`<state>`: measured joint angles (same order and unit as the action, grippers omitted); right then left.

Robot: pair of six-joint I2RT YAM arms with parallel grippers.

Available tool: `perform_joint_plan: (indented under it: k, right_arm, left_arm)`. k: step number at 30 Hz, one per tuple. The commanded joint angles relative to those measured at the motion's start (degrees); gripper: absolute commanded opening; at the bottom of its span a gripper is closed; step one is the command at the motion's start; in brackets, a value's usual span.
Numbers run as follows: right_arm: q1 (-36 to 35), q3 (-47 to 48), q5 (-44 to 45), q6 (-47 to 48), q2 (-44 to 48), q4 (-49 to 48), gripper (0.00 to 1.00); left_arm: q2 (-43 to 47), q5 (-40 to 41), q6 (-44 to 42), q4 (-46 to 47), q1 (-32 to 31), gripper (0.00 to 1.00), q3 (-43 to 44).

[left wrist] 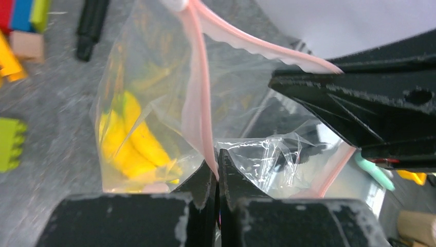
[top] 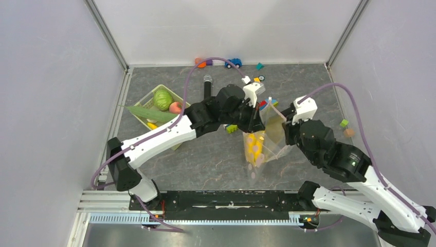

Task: Place the food in the zip-top bag and seal the zipper
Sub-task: Adjust the zipper food storage bag at the center of the board, then pick up the fake vegetable from the bin.

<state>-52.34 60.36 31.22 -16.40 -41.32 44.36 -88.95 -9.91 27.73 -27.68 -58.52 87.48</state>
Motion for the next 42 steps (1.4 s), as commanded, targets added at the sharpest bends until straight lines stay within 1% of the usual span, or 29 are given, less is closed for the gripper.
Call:
perform_joint_plan:
  k: [1,4,6,8,9,10,12,13,15,19,22,25,27,29,32,35,38,42]
  right_arm:
    - [0.3,7.6,11.6,-4.4,-1.9,9.2,0.07]
    - [0.2,9.9,12.1,-4.2,-1.7,10.4,0.06]
    - [0.2,9.2,9.7,-2.4,-1.0,9.3,0.07]
    - [0.2,6.2,4.7,0.3,-0.1,6.3,0.07]
    - [0.2,3.8,1.2,1.2,0.4,4.0,0.07]
    - [0.3,1.4,-1.5,1.9,0.4,1.8,0.07]
    - [0.3,-4.0,-7.4,2.8,0.3,-2.9,0.07]
    - [0.2,-6.1,-9.5,2.8,0.0,-5.5,0.07]
    - [0.2,-10.0,-12.1,2.8,-1.6,-9.7,0.07]
    - [0.2,-14.7,-12.2,2.2,-7.2,-16.5,0.05]
    - [0.2,-15.8,-11.6,2.9,-10.8,-21.3,0.05]
    - [0.2,-16.4,-10.1,3.0,-12.0,-24.8,0.08]
    - [0.2,-17.6,-9.0,3.1,-11.3,-26.9,0.09]
    - [0.2,-19.1,-7.7,3.0,-9.8,-28.2,0.1]
    - [0.2,-21.1,-6.0,2.9,-7.0,-28.9,0.11]
    - [0.2,-23.2,-4.5,3.4,-4.4,-30.2,0.11]
    - [0.2,-24.6,-5.3,3.7,-2.7,-30.8,0.12]
    - [0.2,-25.4,-5.6,4.3,-1.7,-30.9,0.13]
  left_arm:
    - [-3.4,-10.8,-1.9,4.6,0.0,0.02,5.9]
    - [-5.4,-12.8,-1.3,5.8,0.0,0.03,7.0]
    - [-6.2,-12.9,-1.2,6.0,0.1,0.18,7.0]
    - [-6.2,-12.2,-1.4,5.7,0.2,0.21,5.8]
    - [-5.8,-11.3,-1.4,5.7,0.3,0.25,4.7]
    - [-5.2,-10.4,-1.3,5.6,0.7,0.36,2.9]
    - [-3.4,-7.4,-0.3,5.8,1.7,0.87,-1.2]
    - [-2.0,-6.0,0.0,6.0,2.4,0.99,-3.9]
    - [1.4,-2.8,0.3,5.8,3.7,1.0,-8.9]
    - [11.2,11.6,0.6,1.9,4.3,1.0,-16.6]
    - [18.0,22.3,2.6,0.0,4.6,1.0,-20.3]
    - [22.5,30.5,4.1,-2.2,6.1,1.0,-22.4]
    - [23.9,32.3,6.3,-4.7,9.4,1.0,-22.8]
    - [25.3,32.1,8.7,-5.7,14.2,1.0,-24.3]
    - [27.6,34.4,14.1,-5.4,22.6,1.0,-27.3]
    - [29.4,38.8,16.9,-2.1,29.6,1.0,-31.1]
    - [30.0,39.6,18.5,1.6,36.6,1.0,-33.3]
    - [31.3,43.4,20.7,6.2,43.4,1.0,-35.6]
